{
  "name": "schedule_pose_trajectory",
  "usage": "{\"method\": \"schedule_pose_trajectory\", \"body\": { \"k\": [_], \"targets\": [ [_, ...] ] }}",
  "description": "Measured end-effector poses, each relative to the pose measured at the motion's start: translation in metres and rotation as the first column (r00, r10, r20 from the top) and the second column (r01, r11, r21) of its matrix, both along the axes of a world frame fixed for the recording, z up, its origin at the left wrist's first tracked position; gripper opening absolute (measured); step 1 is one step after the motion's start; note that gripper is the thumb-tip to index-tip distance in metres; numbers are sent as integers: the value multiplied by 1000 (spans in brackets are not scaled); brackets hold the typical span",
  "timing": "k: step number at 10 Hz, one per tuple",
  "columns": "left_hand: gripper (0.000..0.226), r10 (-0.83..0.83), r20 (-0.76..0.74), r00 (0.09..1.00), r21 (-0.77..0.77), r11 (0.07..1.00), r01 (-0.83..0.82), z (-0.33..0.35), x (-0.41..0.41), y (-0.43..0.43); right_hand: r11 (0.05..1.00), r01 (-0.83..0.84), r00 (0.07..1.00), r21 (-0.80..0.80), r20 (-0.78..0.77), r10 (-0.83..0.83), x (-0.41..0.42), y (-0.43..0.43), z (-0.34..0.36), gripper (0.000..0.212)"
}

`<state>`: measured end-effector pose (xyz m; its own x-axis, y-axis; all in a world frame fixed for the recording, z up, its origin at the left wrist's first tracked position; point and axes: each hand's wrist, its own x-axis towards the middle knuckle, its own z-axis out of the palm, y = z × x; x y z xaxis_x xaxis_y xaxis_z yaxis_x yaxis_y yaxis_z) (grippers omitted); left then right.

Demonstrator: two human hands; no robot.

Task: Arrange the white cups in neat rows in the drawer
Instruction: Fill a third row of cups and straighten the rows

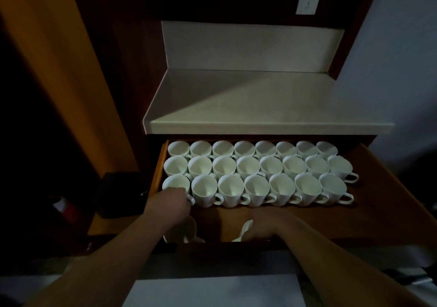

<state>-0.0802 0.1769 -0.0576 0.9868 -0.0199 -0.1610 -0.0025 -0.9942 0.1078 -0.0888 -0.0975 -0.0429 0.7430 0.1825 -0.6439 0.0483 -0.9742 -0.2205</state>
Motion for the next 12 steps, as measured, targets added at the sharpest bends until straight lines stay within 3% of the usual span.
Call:
{"method": "schedule_pose_trajectory", "body": {
  "k": [1,2,3,5,6,7,8,9,10,11,12],
  "targets": [
    [25,-92,217,972,155,986,59,12,4,4,999,-42,999,1,1,42,-2,3,6,77],
    [26,-164,152,975,262,957,120,10,11,10,999,-40,999,10,-7,40,-3,5,8,76],
    [21,-93,5,996,312,946,87,18,9,8,999,-31,1000,36,-2,31,-3,3,5,77],
    [25,-132,39,991,233,965,119,21,11,8,1000,-13,1000,22,13,13,-2,1,2,72],
    [26,-147,78,986,171,976,132,23,12,8,995,27,1000,93,-4,-27,-2,0,11,45],
    [37,-178,102,979,114,980,166,37,14,-2,951,160,987,265,-14,-162,-2,-9,32,40],
    [46,-245,92,965,-91,963,253,56,22,-29,839,326,939,436,-44,-342,0,-25,62,41],
    [72,-284,6,959,-536,808,243,74,28,-73,567,489,823,663,-136,-552,0,-47,89,28],
    [67,-383,-172,908,-923,384,-13,85,24,-126,139,575,662,806,-359,-657,-3,-70,113,24],
    [57,-467,-149,872,-988,26,-154,95,24,-179,-121,552,596,825,-492,-635,0,-101,126,30],
    [48,-430,-69,900,-990,-84,-117,107,34,-226,-124,502,620,856,-456,-639,6,-143,133,29]
  ]
}}
